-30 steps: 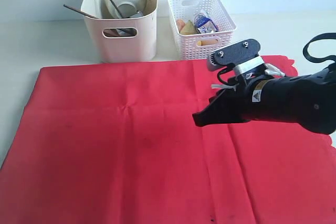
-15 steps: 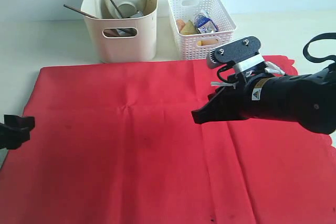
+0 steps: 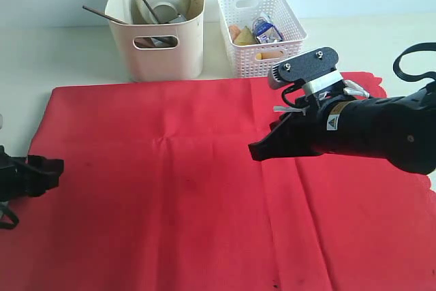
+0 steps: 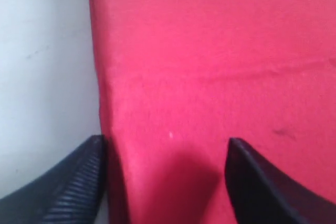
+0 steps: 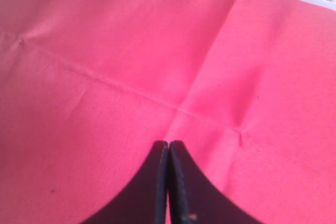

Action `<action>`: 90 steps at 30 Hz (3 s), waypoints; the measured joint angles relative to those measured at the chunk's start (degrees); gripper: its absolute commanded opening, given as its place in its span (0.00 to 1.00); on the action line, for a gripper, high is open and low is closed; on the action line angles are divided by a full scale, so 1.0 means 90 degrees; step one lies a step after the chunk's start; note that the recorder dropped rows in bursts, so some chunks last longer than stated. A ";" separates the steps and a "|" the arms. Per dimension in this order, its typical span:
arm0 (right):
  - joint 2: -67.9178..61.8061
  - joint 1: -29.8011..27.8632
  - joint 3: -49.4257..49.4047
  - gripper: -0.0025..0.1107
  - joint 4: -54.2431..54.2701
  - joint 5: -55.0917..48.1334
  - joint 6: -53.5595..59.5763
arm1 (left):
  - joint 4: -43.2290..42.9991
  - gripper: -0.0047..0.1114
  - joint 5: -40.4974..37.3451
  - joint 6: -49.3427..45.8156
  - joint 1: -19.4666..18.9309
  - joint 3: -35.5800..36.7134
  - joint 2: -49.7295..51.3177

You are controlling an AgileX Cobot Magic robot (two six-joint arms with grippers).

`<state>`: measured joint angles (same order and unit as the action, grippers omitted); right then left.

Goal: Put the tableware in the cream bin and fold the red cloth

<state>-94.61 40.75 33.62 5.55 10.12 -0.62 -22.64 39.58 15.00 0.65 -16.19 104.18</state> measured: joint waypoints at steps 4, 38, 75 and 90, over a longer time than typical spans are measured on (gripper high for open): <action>0.0000 0.0000 0.0000 0.02 0.0000 0.0000 0.0000 | -0.0150 0.08 0.0076 0.0000 0.0000 -0.0015 0.0079; 0.1892 0.0000 0.0000 0.02 0.0012 -0.0506 0.0570 | 0.0678 0.04 -0.4640 0.0001 0.3600 -0.2123 -0.3386; 0.5099 -0.0290 0.0000 0.02 -0.0006 -0.0105 0.0729 | 0.0648 0.94 -0.4996 0.0124 0.6725 -0.7828 0.2189; 0.4871 -0.0290 0.0000 0.02 -0.0006 0.0484 0.1334 | -0.0155 0.26 -0.7347 -0.0616 0.6299 -0.7769 0.1259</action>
<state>-50.77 38.14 33.62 5.49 14.48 11.38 -24.03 -26.54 9.45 57.34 -86.11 115.50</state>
